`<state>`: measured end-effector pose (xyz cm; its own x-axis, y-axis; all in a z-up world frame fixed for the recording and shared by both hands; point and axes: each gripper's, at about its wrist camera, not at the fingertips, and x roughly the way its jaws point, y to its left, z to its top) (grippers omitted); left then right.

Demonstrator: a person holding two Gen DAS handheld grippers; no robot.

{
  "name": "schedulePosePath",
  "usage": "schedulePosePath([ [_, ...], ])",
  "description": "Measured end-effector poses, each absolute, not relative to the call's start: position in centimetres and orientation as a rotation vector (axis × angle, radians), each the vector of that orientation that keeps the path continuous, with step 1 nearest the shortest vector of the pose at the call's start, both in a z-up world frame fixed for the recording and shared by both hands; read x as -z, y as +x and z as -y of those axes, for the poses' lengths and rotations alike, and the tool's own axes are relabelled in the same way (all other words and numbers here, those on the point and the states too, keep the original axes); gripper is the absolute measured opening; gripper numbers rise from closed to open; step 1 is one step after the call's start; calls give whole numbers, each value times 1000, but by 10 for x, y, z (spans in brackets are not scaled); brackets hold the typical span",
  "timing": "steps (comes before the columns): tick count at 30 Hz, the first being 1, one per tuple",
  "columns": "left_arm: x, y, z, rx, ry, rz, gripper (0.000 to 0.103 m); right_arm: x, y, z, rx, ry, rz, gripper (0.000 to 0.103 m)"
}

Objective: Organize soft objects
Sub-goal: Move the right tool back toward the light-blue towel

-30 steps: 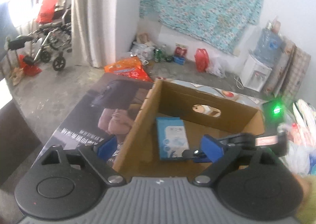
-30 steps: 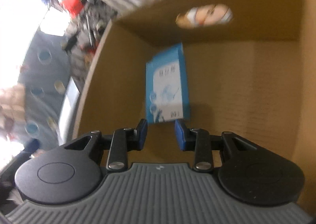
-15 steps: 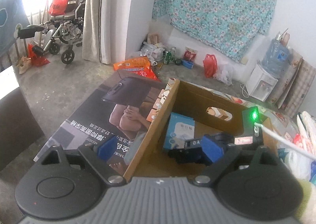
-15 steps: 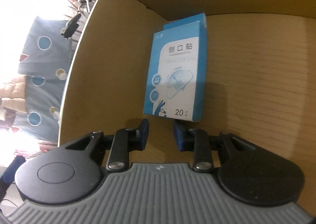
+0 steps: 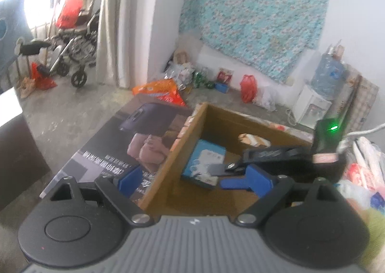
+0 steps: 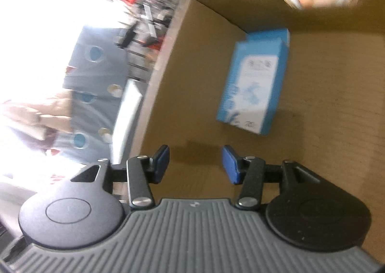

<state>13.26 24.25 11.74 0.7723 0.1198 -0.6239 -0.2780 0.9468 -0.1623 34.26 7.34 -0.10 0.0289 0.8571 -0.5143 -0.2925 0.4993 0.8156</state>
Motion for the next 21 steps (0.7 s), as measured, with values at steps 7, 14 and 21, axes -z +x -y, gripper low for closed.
schedulePosePath([
  [7,-123,100,-179,-24,-203,-618,95,-100,285,65,-1048,614,-970,53],
  [14,-118,58,-97,246,-164,-567,100,-145,185,237,-823,540,-759,56],
  [21,-94,42,-14,478,-166,-615,100,-122,94,354,-575,557,-697,56],
])
